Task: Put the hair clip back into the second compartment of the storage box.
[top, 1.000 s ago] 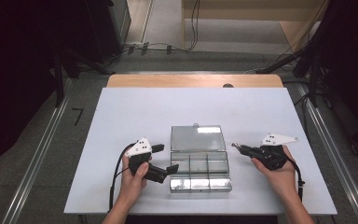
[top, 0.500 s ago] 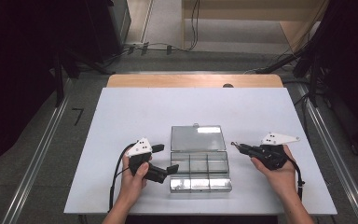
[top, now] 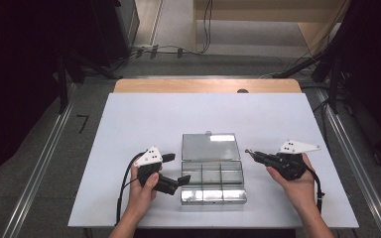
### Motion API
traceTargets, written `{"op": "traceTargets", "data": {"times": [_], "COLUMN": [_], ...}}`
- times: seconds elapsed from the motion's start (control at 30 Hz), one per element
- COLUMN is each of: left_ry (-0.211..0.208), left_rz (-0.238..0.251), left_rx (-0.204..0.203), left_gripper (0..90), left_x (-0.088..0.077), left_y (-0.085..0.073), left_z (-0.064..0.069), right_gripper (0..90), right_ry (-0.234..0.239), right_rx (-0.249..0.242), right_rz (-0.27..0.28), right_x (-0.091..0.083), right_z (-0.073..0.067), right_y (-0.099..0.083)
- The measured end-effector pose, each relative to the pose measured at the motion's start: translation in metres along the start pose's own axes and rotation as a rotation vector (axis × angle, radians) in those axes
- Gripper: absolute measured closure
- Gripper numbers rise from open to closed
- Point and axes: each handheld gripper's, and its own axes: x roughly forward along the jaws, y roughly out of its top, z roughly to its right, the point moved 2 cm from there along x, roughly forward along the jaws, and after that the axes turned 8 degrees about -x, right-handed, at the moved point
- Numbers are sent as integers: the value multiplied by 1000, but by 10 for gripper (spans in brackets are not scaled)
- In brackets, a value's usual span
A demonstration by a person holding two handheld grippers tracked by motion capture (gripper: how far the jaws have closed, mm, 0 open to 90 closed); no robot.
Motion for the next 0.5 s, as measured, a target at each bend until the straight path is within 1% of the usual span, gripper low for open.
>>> {"op": "traceTargets", "data": {"times": [0.27, 0.5], "left_ry": [0, -2], "left_rz": [0, 0], "left_rx": [1, 0], "left_gripper": [0, 0], "left_x": [0, 0], "left_y": [0, 0], "left_z": [0, 0], "right_gripper": [839, 839], "right_ry": [3, 5], "right_rx": [2, -6], "right_rz": [18, 28], "right_x": [-1, -4], "right_z": [-4, -8], "right_y": [5, 9]}}
